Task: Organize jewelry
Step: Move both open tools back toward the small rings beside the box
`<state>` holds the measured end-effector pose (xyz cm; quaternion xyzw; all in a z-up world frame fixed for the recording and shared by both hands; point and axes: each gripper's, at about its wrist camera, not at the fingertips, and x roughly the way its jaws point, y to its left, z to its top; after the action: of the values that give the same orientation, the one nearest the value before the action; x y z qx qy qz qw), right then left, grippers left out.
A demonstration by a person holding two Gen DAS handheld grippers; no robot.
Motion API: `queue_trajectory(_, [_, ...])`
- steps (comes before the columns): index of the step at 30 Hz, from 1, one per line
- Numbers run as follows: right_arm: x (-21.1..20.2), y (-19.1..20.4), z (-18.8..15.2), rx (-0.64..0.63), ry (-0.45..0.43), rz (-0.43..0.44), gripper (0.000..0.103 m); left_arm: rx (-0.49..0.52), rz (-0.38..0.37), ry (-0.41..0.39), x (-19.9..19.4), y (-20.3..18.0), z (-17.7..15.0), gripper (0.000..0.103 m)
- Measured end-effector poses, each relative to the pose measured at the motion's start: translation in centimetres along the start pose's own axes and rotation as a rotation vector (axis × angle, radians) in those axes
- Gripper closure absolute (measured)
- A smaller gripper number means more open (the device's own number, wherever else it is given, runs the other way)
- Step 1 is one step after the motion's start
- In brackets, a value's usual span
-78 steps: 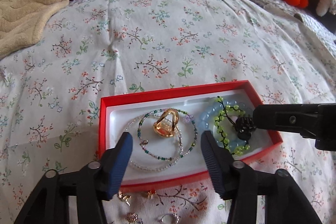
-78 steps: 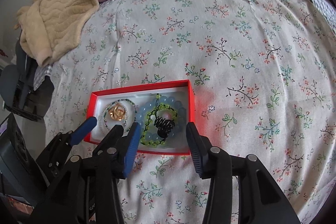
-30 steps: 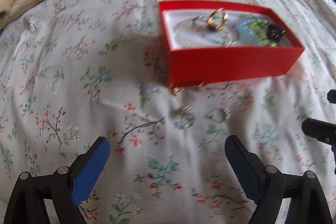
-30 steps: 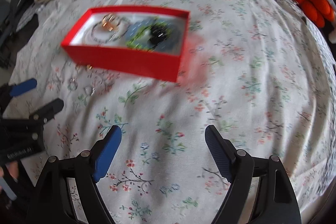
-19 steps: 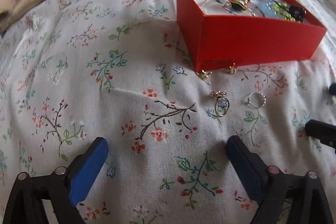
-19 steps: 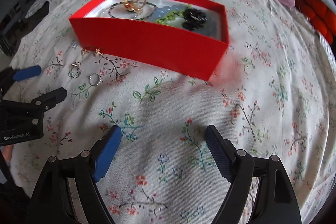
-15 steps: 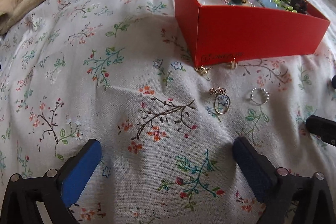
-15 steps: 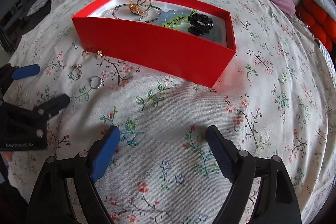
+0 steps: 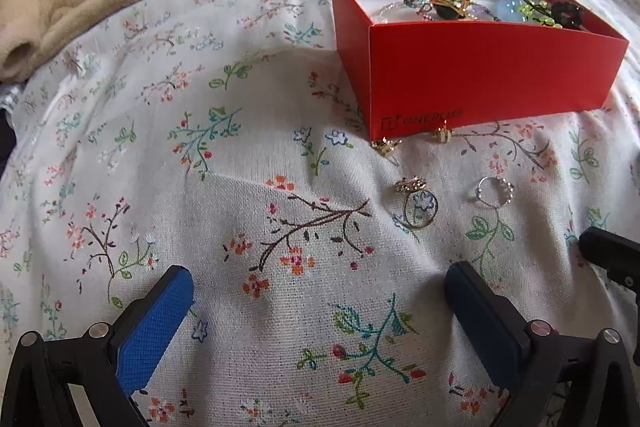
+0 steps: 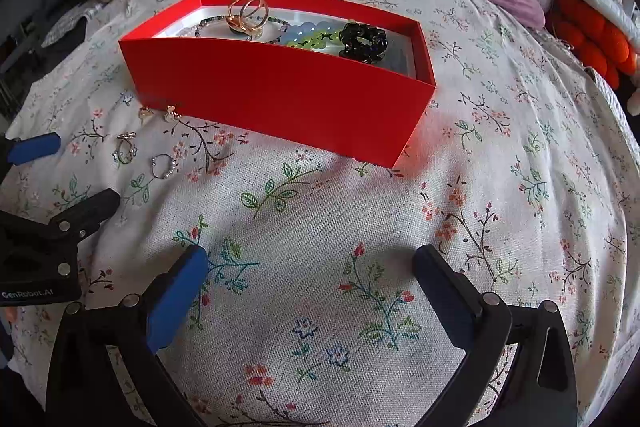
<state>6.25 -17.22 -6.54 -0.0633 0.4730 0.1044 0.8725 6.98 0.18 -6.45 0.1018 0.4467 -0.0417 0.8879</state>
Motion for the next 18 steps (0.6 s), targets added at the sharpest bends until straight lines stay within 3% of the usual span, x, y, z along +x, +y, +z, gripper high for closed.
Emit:
queue_trajectory(9, [-0.5,0.3,-0.9,0.024,-0.039,-0.034,0.0,0.059,0.071,-0.04,-0.5,-1.0,0.0,0.0])
queue_trajectory(13, [-0.7,0.4,-1.0,0.031,-0.044,-0.048,0.0,0.031,0.029,-0.022,-0.4,-0.6,0.6,0.002])
queue_trajectory(18, [-0.8,0.0,-0.9,0.043,-0.035,-0.03,0.0,0.011,-0.06,-0.013,-0.5,-0.7,1.1,0.019])
